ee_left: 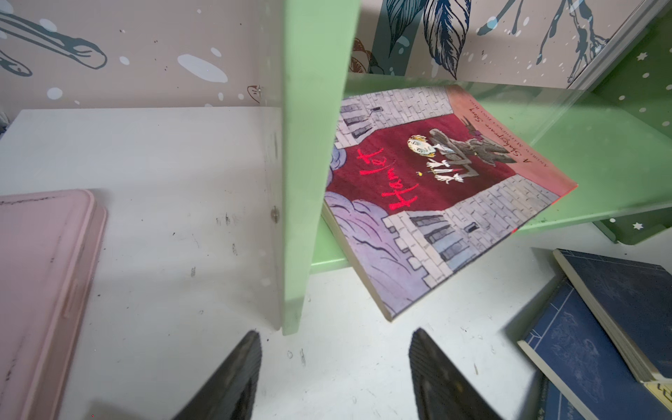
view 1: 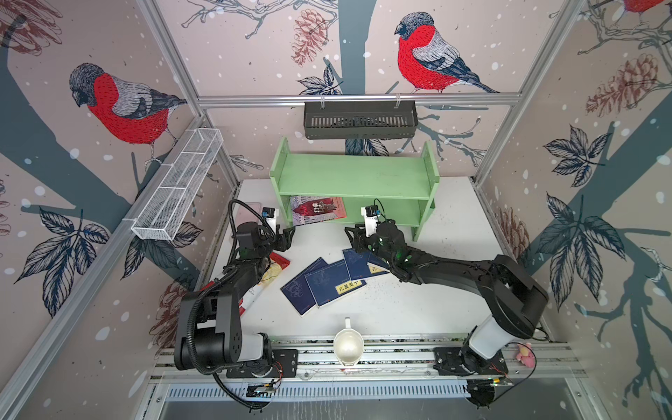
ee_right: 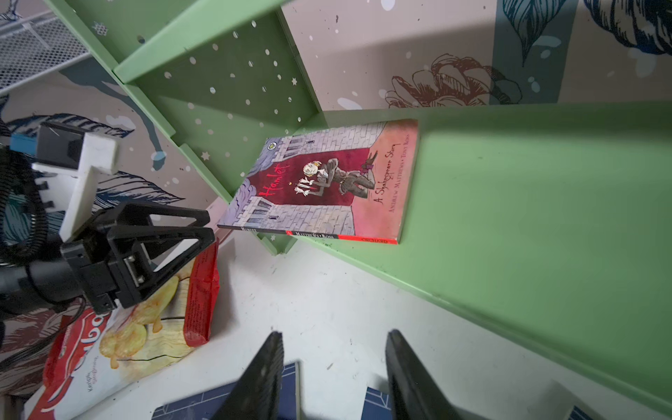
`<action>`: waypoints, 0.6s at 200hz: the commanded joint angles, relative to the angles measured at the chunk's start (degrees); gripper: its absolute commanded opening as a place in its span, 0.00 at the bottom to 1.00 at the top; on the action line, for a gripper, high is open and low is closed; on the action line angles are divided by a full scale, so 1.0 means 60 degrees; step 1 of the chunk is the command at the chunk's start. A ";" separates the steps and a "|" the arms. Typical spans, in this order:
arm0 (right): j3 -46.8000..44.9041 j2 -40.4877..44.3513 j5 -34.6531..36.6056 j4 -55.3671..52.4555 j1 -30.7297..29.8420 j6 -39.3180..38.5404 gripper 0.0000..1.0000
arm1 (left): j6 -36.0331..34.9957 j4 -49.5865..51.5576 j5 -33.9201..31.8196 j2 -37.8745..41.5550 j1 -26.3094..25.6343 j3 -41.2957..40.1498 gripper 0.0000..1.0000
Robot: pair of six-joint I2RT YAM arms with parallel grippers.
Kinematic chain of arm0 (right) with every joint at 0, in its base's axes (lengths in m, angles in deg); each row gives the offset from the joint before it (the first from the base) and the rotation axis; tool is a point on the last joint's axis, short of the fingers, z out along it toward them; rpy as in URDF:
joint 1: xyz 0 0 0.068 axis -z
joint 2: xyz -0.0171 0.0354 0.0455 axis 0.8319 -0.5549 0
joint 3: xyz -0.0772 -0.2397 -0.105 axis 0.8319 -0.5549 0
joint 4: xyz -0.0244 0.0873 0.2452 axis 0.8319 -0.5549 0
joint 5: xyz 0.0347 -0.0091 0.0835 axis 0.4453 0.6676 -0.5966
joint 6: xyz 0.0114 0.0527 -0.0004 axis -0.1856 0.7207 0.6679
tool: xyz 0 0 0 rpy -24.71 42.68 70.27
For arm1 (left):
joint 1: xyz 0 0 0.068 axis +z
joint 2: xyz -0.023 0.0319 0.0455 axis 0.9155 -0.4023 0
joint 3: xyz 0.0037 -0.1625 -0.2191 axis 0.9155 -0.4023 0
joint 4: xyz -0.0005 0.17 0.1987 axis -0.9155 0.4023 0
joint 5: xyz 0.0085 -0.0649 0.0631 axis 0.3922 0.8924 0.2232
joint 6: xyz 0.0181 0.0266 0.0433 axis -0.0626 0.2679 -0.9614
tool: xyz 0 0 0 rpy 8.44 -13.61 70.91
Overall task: Stacking books/files
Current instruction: Move the book to the bookshelf.
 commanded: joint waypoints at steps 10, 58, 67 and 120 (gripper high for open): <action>0.0324 -0.0368 -0.0005 0.0482 -0.0054 -0.0970 0.51 | -0.0025 -0.0728 -0.0260 -0.0036 -0.0019 -0.0031 0.65; 0.1146 -0.0998 -0.0182 0.0313 -0.0068 -0.1929 0.56 | -0.0242 -0.0647 -0.0081 0.0081 -0.0018 -0.0130 0.66; 0.1284 -0.1137 -0.0183 0.0288 -0.0079 -0.2097 0.57 | -0.0285 -0.0646 -0.0006 0.0103 -0.0015 -0.0168 0.66; 0.1819 -0.1810 -0.0054 0.0293 -0.0076 -0.3031 0.58 | -0.0419 -0.0836 0.0093 0.0165 -0.0019 -0.0313 0.67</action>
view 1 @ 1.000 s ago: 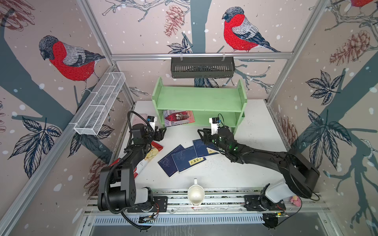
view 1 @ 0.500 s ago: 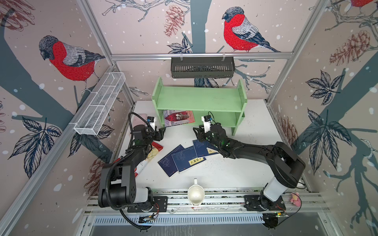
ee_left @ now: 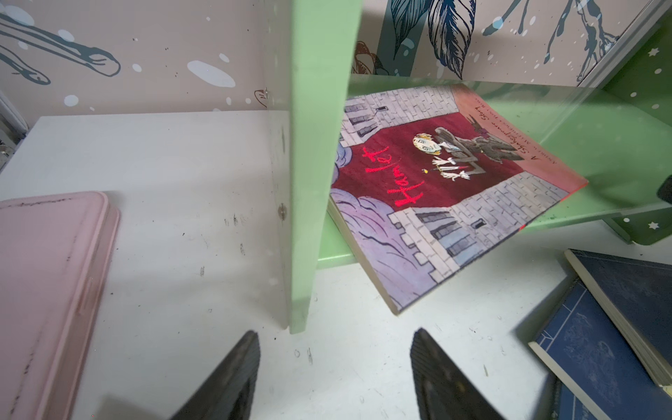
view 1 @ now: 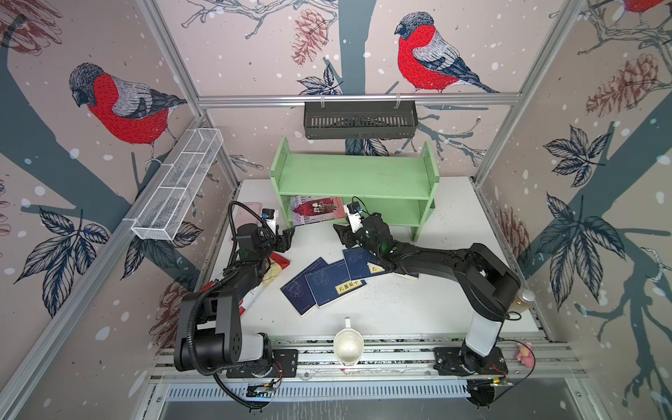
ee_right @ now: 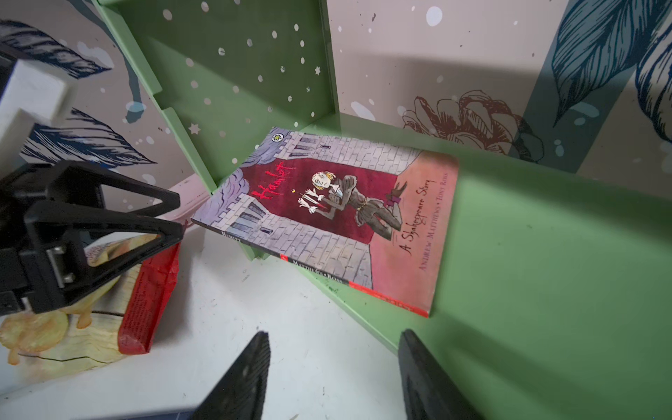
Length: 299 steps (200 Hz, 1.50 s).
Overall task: Stacking books/files
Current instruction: Move the book to the bookshelf.
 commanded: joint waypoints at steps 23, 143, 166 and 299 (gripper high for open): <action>0.0303 -0.0329 0.0071 0.0354 0.0041 -0.1060 0.59 | -0.0306 -0.0596 -0.0030 0.0007 -0.0008 -0.0040 0.67; 0.0924 -0.1284 -0.0980 0.1015 0.0713 -0.0986 0.61 | -0.0347 -0.1369 -0.0478 -0.0315 -0.0365 -0.0172 0.68; 0.0945 -0.1464 -0.1340 0.1348 0.0858 -0.0828 0.61 | -0.0315 -0.1414 -0.0566 -0.0432 -0.0403 -0.0146 0.68; 0.1493 -0.1707 -0.2480 0.0634 0.0935 -0.0393 0.58 | -0.0216 -0.1933 -0.1163 -0.0649 -0.0403 -0.0084 0.68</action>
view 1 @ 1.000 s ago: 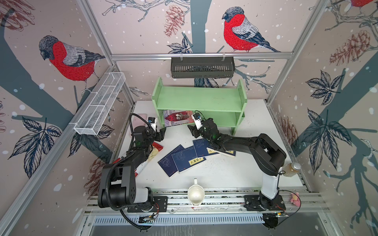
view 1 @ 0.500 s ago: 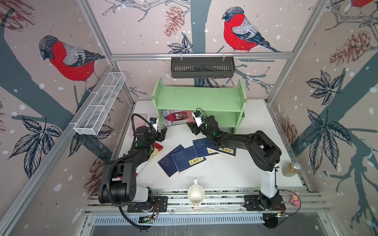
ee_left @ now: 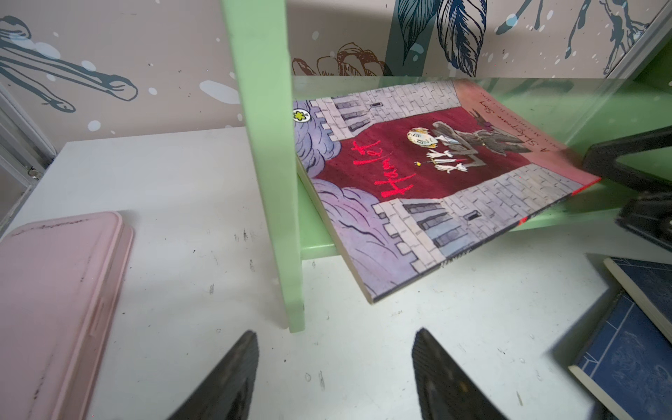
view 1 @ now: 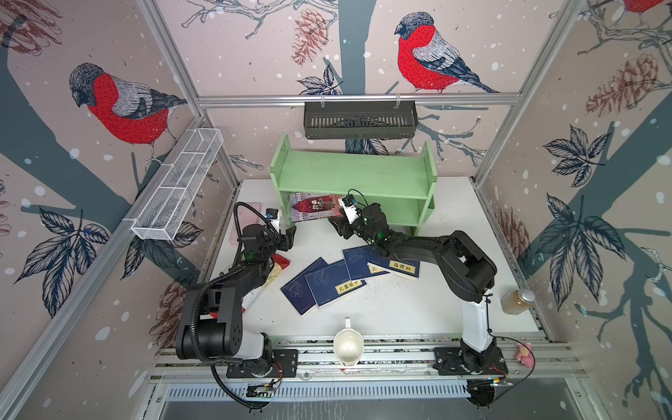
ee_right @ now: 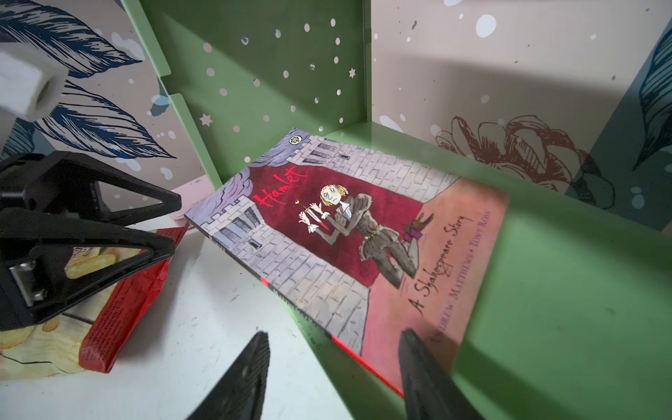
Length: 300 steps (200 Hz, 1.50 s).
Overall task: Stacking books/files
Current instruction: Move the book to the bookshelf.
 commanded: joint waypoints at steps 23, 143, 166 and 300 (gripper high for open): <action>0.0045 0.0184 -0.0203 -0.0293 -0.0118 0.0201 0.57 | -0.0089 -0.0762 -0.0205 -0.0082 0.0005 0.0066 0.68; -0.1072 0.1264 0.1027 0.0486 -0.0128 0.0194 0.66 | 0.0010 -0.0491 -0.0219 -0.0083 -0.0127 0.0337 0.68; -0.1029 0.1097 0.0845 0.0570 0.0058 0.0417 0.67 | 0.0039 -0.0485 -0.0205 -0.0060 -0.0148 0.0359 0.68; -0.0201 0.0325 -0.0081 -0.0057 0.0122 0.1012 0.67 | 0.0034 -0.0279 -0.0240 0.0335 -0.0167 0.0207 0.68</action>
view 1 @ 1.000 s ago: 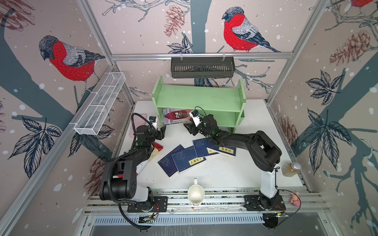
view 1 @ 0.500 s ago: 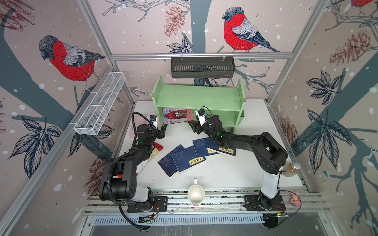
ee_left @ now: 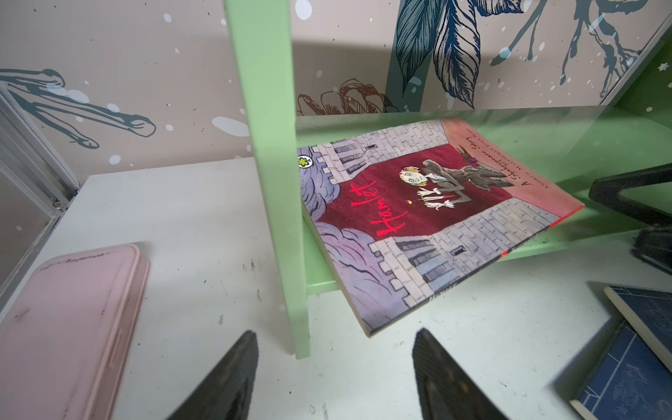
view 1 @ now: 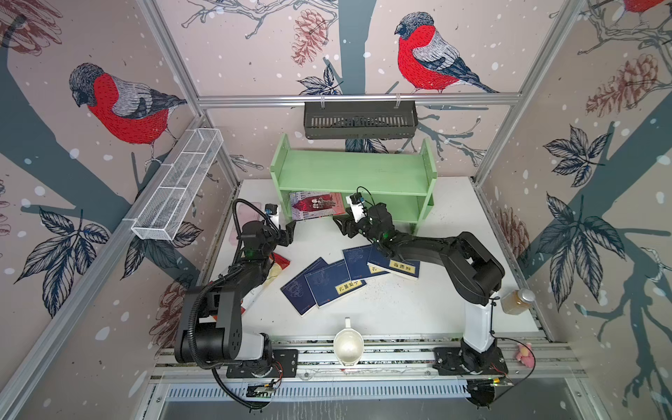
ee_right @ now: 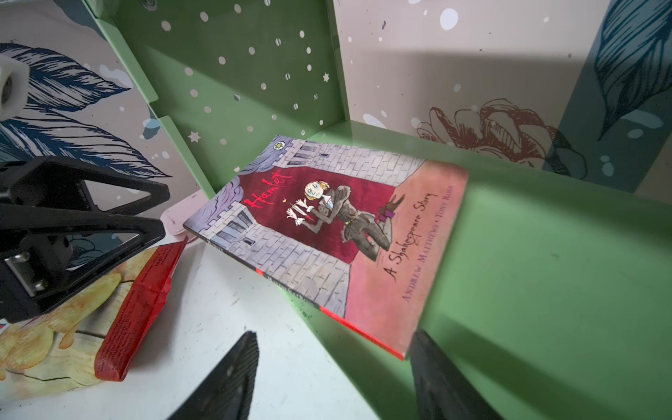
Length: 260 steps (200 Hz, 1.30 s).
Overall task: Stacking books/files
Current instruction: Move the book to the bookshelf.
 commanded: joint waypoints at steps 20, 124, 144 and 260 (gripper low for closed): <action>0.0256 -0.0188 -0.0260 -0.0026 -0.0053 0.0286 0.67 | -0.0174 -0.0134 -0.0180 0.0114 -0.0020 -0.0056 0.68; -0.0013 0.0201 -0.0216 -0.0134 -0.0346 0.0282 0.65 | -0.0364 -0.0117 -0.0327 -0.0210 -0.0020 0.0074 0.68; -0.0366 0.0540 0.0033 0.0014 -0.0367 0.0346 0.65 | 0.0470 0.0077 0.0003 -0.0357 0.0038 0.0376 0.69; -0.2074 0.3068 0.0988 -0.0755 -0.1035 0.0771 0.65 | 0.8108 0.1315 0.4057 -0.0630 0.1288 0.0265 0.53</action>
